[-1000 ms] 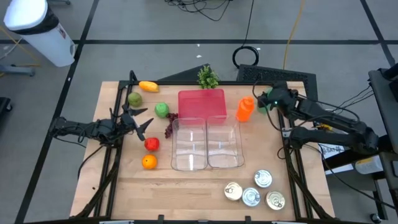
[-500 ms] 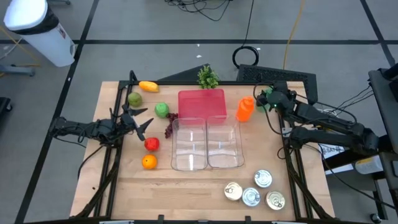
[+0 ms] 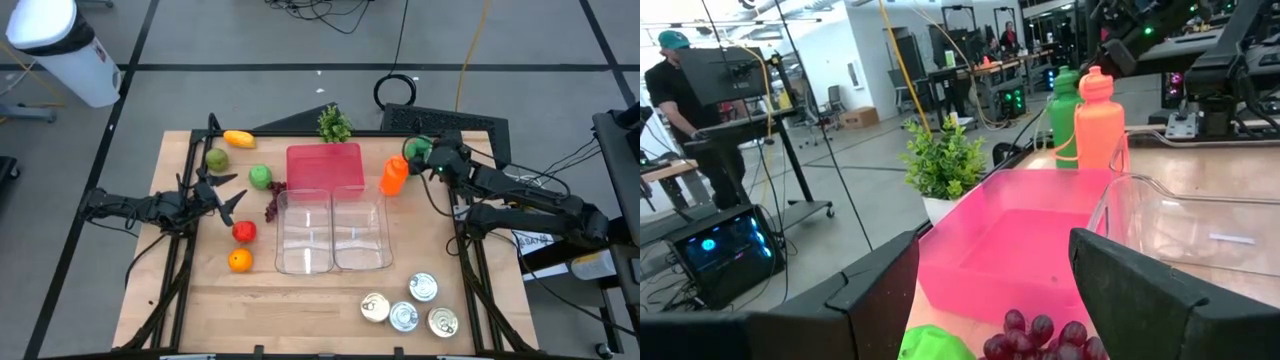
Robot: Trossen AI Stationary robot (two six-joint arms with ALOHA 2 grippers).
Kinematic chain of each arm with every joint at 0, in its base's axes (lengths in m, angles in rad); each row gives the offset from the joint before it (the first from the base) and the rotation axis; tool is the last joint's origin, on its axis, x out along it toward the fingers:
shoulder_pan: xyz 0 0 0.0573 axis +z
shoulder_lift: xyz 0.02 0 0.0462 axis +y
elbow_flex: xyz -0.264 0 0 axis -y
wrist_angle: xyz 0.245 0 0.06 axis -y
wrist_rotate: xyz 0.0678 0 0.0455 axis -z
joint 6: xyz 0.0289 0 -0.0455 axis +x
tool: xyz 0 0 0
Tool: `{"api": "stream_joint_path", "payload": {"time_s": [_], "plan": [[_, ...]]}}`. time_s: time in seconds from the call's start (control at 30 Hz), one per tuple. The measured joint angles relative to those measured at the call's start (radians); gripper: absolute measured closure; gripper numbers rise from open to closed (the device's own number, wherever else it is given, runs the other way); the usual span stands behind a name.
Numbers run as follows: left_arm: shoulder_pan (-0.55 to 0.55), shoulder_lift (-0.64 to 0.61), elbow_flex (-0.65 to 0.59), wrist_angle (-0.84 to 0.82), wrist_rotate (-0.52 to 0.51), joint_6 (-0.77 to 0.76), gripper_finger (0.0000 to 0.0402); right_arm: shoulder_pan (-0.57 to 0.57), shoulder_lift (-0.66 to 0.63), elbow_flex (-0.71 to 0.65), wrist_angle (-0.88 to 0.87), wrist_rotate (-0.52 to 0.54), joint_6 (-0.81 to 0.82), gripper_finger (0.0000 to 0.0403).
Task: Pick & Place Food Item
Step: Put the green water bottle into the pink bin
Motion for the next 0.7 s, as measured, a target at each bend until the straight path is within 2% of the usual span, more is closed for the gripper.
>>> {"api": "stream_joint_path", "payload": {"time_s": [0.3,0.7], "plan": [[0.000,0.000,0.000,0.001,0.000,0.000,0.0128,0.000,0.012,0.000,0.056,0.005,-0.063,0.0058],[0.000,0.000,0.000,0.001,0.000,0.000,0.0128,0.000,0.176,0.001,0.223,-0.020,-0.185,0.0058]]}}
